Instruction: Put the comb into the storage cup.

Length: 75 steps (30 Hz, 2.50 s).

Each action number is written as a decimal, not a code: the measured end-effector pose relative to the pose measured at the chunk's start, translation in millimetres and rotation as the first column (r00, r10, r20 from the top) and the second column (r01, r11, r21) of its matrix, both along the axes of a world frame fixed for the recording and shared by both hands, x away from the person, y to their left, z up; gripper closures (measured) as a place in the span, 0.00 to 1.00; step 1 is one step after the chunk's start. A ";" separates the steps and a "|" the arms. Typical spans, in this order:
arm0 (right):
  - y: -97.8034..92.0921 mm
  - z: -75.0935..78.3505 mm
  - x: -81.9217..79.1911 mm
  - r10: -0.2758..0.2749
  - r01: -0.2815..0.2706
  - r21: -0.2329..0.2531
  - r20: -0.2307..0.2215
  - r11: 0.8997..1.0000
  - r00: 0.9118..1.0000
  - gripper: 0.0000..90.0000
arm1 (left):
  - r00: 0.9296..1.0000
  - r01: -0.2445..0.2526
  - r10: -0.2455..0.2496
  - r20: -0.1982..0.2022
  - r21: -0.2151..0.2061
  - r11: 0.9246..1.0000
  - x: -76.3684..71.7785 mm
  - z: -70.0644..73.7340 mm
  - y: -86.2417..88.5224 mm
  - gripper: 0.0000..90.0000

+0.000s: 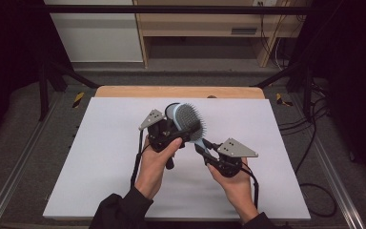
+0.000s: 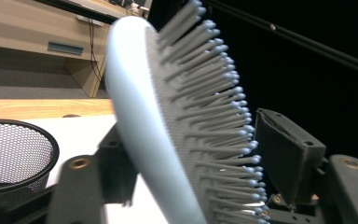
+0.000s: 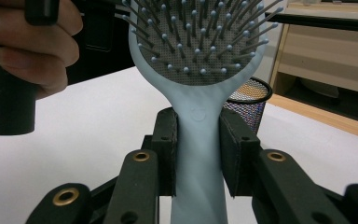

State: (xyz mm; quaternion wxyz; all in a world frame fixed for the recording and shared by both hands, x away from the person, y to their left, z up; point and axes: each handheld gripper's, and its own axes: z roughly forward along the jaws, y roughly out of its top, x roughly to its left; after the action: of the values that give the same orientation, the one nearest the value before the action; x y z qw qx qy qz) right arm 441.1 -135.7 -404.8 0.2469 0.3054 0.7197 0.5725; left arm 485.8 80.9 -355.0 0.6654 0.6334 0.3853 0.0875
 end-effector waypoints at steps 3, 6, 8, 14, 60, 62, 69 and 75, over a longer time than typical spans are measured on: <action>-0.2 -0.3 0.1 -0.001 0.001 0.000 -0.003 1.000 1.000 0.77 | 1.000 -0.006 0.006 -0.010 -0.006 1.000 0.2 -1.1 0.3 0.43; 0.4 -1.7 0.3 -0.001 0.001 -0.001 -0.007 1.000 1.000 0.78 | 1.000 -0.012 0.012 -0.020 -0.009 1.000 -0.6 -1.8 0.3 0.44; 0.4 -2.3 0.6 0.000 0.000 -0.003 -0.009 1.000 1.000 0.78 | 0.999 -0.015 0.014 -0.030 -0.023 1.000 -0.6 -2.1 0.7 0.46; 0.4 -3.8 2.1 0.005 -0.005 -0.004 -0.018 1.000 1.000 0.78 | 0.999 -0.017 0.015 -0.034 -0.041 0.999 -2.8 -2.2 -0.5 0.53; -63.2 -25.8 10.4 -0.148 0.145 -0.029 -0.134 0.989 0.980 0.16 | 0.996 -0.059 0.058 0.063 0.007 0.998 19.9 19.5 23.6 0.59; -65.7 -26.1 10.9 -0.147 0.144 -0.033 -0.135 0.989 0.980 0.16 | 0.996 -0.062 0.061 0.070 0.011 0.998 20.8 23.0 23.9 0.59; -85.3 -24.3 11.9 -0.177 0.175 -0.023 -0.162 0.984 0.971 0.12 | 0.992 -0.069 0.068 0.102 0.004 0.998 22.7 38.5 24.3 0.58; -97.8 -31.9 7.4 -0.193 0.185 -0.060 -0.172 0.981 0.966 0.08 | 0.992 -0.079 0.079 0.095 -0.003 0.997 29.5 42.5 24.5 0.58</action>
State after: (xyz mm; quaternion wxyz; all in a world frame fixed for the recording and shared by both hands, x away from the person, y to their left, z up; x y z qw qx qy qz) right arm 448.5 -233.5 -436.7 0.2419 0.4169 0.7187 0.5012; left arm 515.3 105.4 -312.6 0.6787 0.6128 0.3782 0.1439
